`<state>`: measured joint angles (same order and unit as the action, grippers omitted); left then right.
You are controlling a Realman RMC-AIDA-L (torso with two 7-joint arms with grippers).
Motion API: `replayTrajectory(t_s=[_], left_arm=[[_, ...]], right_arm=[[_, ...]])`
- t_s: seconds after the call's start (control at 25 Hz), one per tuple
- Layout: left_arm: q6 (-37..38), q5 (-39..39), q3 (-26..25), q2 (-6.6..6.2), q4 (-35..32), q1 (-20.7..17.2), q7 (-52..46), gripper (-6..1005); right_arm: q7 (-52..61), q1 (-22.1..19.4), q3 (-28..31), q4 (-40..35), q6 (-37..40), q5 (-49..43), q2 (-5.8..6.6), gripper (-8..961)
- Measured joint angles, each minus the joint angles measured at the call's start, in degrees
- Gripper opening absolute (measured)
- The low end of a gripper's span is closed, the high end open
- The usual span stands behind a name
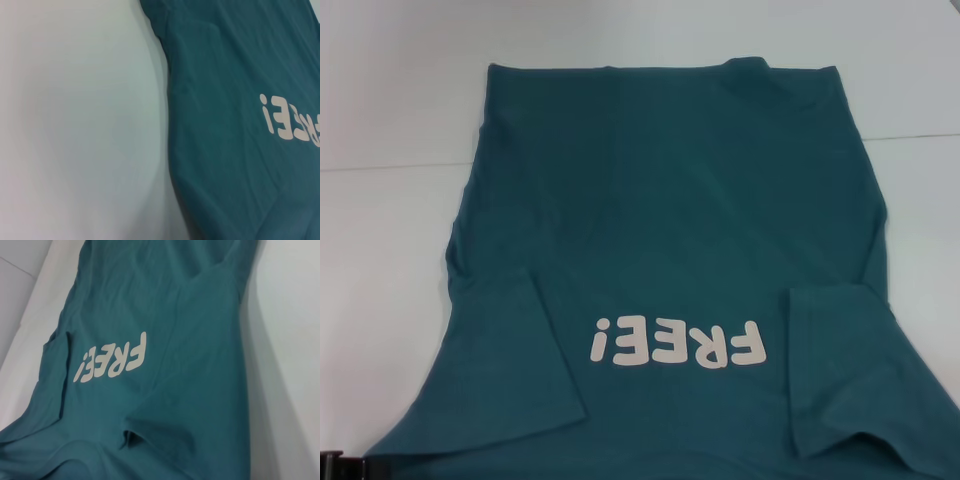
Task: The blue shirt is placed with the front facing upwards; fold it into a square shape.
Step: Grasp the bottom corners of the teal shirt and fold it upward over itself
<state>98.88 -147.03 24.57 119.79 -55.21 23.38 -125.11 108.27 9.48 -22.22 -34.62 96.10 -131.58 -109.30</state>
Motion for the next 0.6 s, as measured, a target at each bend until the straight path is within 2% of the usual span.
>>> replayTrajectory(t_s=[0.28,0.6], left_arm=[[0.1,0.2,-0.2,0.13,-0.5,-0.5,0.0,116],[-2.8,0.7,0.0,-0.56,3.5,3.5,0.7,120]], right_arm=[[-0.1,0.5,1.4,-0.1,0.0,0.0,0.4,24],[0.1,3.6,4.3,-0.1,-0.6,0.0,0.42,24]])
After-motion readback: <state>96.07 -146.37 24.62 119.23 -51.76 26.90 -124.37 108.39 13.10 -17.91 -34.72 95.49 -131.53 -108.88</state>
